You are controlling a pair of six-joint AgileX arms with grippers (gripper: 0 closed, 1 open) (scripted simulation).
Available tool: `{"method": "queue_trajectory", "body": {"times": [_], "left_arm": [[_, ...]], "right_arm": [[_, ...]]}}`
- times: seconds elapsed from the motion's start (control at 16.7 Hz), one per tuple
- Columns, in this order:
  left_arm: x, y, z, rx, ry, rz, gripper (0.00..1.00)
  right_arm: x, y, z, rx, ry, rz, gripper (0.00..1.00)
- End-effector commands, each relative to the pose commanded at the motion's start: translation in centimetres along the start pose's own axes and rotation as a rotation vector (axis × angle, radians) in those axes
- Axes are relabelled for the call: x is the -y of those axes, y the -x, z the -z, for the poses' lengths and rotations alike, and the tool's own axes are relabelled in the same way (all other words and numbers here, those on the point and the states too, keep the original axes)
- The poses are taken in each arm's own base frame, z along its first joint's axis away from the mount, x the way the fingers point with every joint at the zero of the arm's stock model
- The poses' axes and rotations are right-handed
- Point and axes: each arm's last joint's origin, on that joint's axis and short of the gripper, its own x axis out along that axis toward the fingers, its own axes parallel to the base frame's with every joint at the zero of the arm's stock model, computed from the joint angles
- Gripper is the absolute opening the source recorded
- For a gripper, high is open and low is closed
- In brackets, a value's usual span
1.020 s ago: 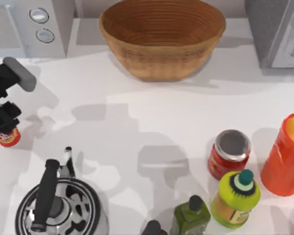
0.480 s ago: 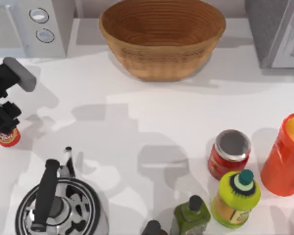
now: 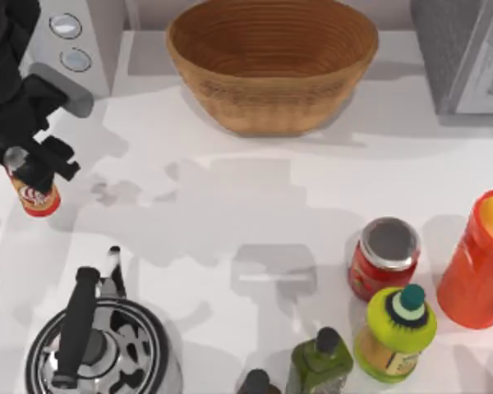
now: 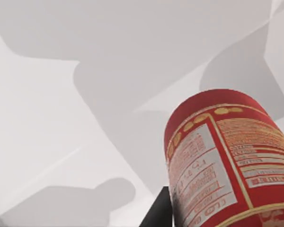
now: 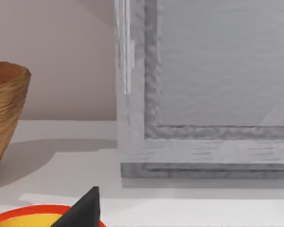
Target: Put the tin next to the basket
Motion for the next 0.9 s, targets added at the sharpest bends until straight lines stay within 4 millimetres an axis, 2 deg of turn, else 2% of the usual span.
{"method": "queue_trajectory", "body": {"times": [0.3,0.66,0.9], "left_arm": [[5.1,0.1,-5.0,-0.072,0.2,0.014,0.0],[14.2,-1.5,-10.3,-0.175,0.437,0.012,0.0],[20.4,-1.0,-13.0,-0.124,0.564,0.009,0.0]], "right_arm": [[0.0,0.0,0.0,0.0,0.0,0.0,1.0],[0.0,0.0,0.0,0.0,0.0,0.0,1.0],[0.0,0.0,0.0,0.0,0.0,0.0,1.0]]}}
